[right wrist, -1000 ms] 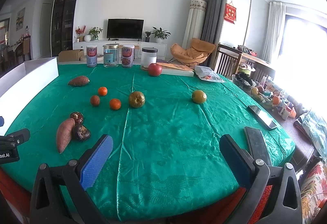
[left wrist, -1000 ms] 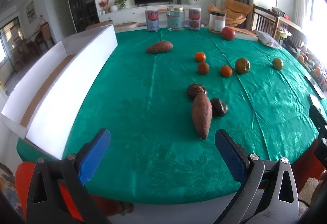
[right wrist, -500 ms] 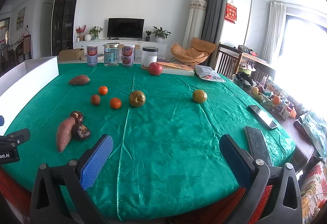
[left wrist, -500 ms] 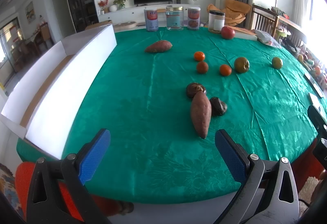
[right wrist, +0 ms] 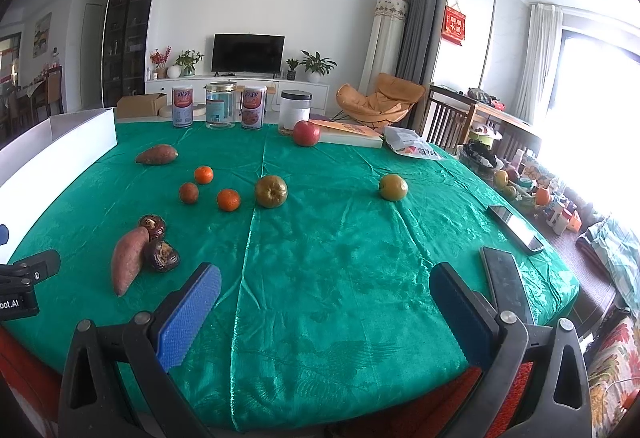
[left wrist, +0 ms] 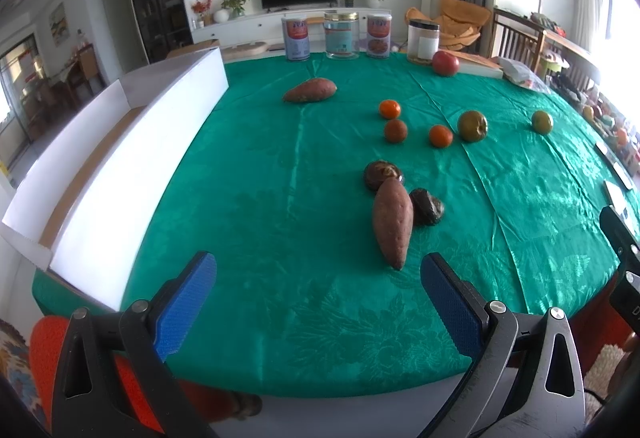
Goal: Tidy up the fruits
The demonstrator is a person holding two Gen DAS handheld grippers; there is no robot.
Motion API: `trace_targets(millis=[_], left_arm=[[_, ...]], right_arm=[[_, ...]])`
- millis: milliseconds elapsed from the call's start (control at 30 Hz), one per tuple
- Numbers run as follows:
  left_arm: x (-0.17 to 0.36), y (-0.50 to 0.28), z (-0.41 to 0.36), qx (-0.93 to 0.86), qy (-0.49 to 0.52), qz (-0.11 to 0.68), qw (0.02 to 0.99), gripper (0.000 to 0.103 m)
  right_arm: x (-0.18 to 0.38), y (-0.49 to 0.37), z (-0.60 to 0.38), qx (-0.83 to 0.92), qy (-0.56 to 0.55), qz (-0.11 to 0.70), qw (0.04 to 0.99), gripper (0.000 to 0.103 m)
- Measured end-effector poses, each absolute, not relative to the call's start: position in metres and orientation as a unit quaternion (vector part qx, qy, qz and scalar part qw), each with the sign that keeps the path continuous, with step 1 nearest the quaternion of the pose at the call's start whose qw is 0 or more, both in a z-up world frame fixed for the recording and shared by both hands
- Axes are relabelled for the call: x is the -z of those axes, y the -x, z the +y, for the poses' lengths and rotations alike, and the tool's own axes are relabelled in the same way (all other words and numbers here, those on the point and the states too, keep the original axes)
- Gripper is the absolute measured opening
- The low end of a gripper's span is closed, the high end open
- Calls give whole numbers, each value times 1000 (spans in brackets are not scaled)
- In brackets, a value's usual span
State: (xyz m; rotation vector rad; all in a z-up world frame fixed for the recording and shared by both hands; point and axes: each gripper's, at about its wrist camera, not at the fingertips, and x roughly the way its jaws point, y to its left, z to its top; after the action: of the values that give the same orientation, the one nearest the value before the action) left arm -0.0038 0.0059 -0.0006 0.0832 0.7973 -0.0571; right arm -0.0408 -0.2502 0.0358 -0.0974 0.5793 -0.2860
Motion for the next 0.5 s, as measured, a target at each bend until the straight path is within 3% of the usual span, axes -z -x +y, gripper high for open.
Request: trace_targets(millis=[500], left_arm=[[6, 5, 3, 29, -42, 392, 919, 102]], right_arm=[[-33, 39, -248, 136, 49, 287, 947, 103]])
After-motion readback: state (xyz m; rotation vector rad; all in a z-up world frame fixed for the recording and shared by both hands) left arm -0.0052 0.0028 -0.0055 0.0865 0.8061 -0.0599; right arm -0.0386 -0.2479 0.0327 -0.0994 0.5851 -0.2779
